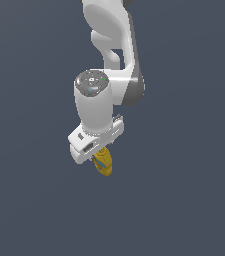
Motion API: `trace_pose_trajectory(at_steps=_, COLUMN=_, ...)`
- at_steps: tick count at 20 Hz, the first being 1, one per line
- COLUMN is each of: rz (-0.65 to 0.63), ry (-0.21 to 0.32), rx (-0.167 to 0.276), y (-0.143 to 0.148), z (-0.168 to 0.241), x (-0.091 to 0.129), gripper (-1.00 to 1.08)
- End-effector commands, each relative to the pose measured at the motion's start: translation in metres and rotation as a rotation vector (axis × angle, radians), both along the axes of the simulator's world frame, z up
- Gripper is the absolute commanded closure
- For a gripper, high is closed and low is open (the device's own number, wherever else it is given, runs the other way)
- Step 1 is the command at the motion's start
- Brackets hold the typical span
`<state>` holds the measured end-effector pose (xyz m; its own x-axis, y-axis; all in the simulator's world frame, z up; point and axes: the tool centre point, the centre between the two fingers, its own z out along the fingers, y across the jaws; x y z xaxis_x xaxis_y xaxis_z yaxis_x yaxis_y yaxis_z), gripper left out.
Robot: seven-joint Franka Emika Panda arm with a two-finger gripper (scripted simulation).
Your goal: Pick up the object and move it to a goal position.
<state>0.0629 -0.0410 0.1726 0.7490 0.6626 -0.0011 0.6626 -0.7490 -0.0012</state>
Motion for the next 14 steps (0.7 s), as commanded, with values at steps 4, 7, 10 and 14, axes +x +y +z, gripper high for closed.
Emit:
trace_pose_trajectory(at_steps=4, rz=0.001, ry=-0.002, rx=0.0, y=0.0001, z=-0.0022, x=0.0015, gripper=1.08)
trace_pose_trajectory(at_steps=7, rz=0.001, ry=-0.002, rx=0.0, y=0.0001, z=-0.0022, x=0.0015, gripper=1.08)
trace_pose_trajectory(at_steps=10, rz=0.001, ry=-0.002, rx=0.0, y=0.0001, z=-0.0022, x=0.0015, gripper=1.08)
trace_pose_trajectory(at_steps=14, rz=0.0, ry=-0.001, rx=0.0, y=-0.0002, z=-0.0024, x=0.0013, gripper=1.08)
